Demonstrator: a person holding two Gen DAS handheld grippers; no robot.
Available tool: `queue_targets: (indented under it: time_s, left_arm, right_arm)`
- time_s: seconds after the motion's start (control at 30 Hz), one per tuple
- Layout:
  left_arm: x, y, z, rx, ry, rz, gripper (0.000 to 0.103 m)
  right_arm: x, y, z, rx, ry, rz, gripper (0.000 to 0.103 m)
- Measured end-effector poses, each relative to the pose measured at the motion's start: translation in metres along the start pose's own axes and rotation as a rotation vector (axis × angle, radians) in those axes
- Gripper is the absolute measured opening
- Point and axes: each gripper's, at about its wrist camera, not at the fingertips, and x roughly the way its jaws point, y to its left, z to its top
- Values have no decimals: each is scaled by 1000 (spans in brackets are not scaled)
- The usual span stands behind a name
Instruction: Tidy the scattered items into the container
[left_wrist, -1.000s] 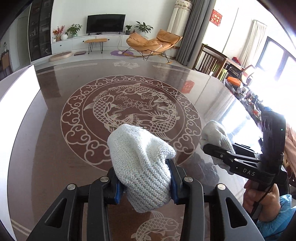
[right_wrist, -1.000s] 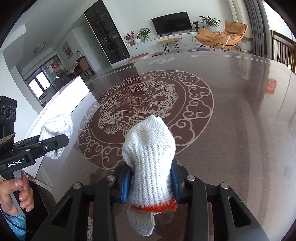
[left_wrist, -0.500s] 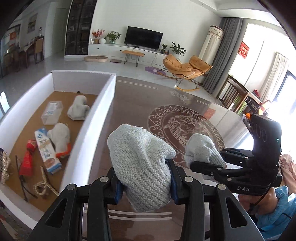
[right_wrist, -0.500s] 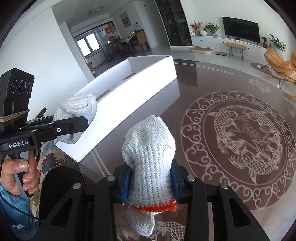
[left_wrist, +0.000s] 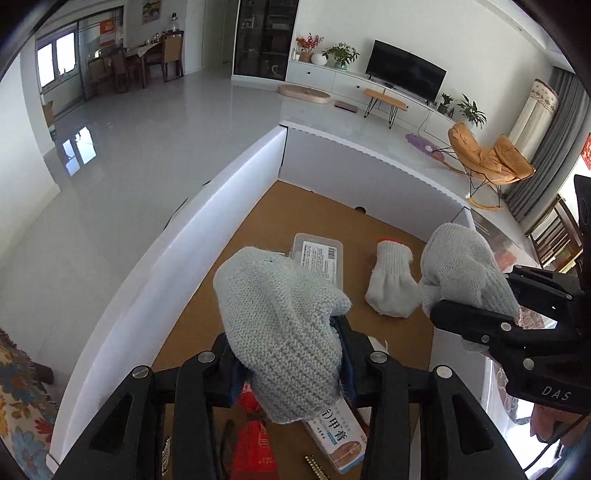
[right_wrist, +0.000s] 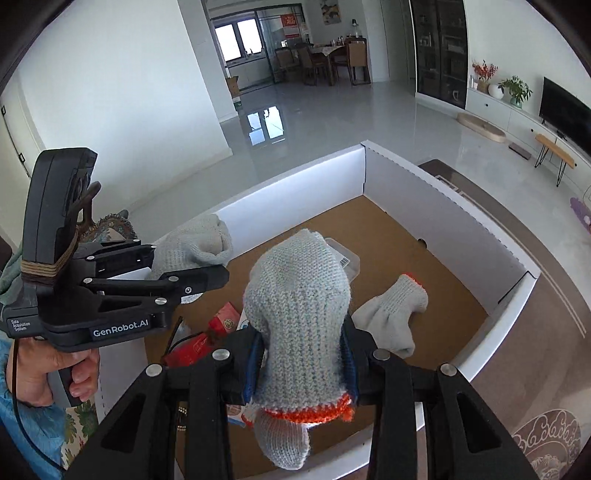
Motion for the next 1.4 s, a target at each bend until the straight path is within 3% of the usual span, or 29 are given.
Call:
queue_targets:
  time_s: [0.1, 0.17, 0.2, 0.27, 0.37, 0.53, 0.8, 0.93, 1.0, 1.4]
  left_arm:
    - [37, 12, 2, -37, 72, 32, 55]
    - [55, 20, -2, -75, 130, 41, 78]
    - [59, 23, -7, -98, 144, 32, 80]
    - [54, 26, -15, -125, 127, 27, 84]
    - [37, 24, -20, -129, 80, 64, 94]
    - [-24, 8, -24, -135, -33, 81, 103]
    - [-103, -35, -45, -158, -118, 127, 103]
    - [-136, -54, -56, -147, -176, 249, 103]
    - [-144, -61, -59, -143, -186, 294, 103]
    - [-153, -69, -71, -179, -198, 338, 103]
  right_arm:
    - [41, -15, 4, 66, 78, -19, 41]
    - [61, -23, 2, 91, 145, -52, 53]
    - [69, -25, 1, 105, 178, -44, 62]
    - [73, -30, -1, 111, 217, -23, 65]
    - [60, -31, 2, 88, 186, -44, 66]
    - [26, -30, 11, 87, 162, -69, 66]
    - [-40, -9, -12, -24, 209, -133, 66]
    - [-60, 0, -17, -40, 183, -127, 66]
    - [-64, 3, -17, -46, 176, -131, 66]
    - [-65, 10, -25, -71, 179, -150, 66]
